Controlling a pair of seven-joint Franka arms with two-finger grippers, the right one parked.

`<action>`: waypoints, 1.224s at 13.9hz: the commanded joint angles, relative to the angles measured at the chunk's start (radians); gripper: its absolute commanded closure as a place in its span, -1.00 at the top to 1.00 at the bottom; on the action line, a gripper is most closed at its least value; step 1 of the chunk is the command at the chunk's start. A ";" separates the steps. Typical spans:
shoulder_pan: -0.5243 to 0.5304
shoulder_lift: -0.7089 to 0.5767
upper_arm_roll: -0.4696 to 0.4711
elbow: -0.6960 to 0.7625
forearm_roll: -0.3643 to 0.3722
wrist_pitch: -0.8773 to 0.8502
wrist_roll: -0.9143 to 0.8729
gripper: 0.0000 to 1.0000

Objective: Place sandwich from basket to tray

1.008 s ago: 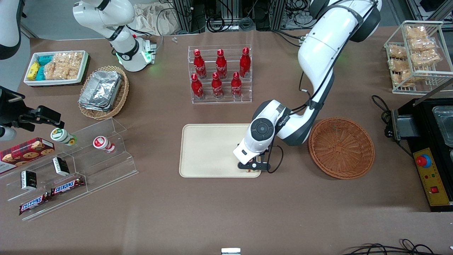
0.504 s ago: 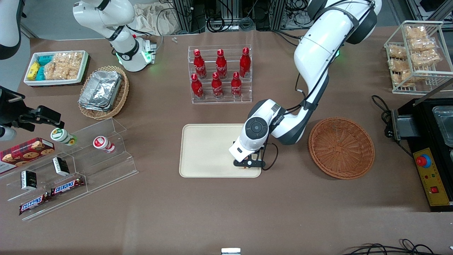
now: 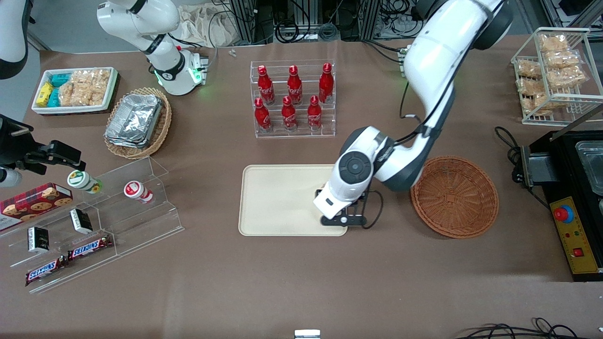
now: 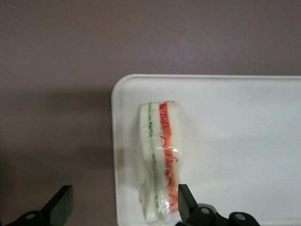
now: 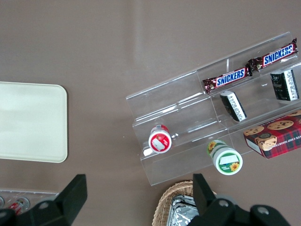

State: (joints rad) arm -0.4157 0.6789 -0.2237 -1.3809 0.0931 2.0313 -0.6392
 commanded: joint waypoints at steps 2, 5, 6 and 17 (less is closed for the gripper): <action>0.066 -0.253 -0.002 -0.189 -0.003 -0.054 0.000 1.00; 0.132 -0.441 -0.002 -0.300 -0.021 -0.124 0.006 1.00; 0.165 -0.478 -0.002 -0.296 -0.053 -0.191 0.030 1.00; 0.506 -0.613 0.004 -0.188 -0.113 -0.474 0.493 1.00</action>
State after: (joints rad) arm 0.0620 0.0598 -0.2077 -1.6034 -0.0186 1.5917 -0.1687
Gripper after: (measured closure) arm 0.000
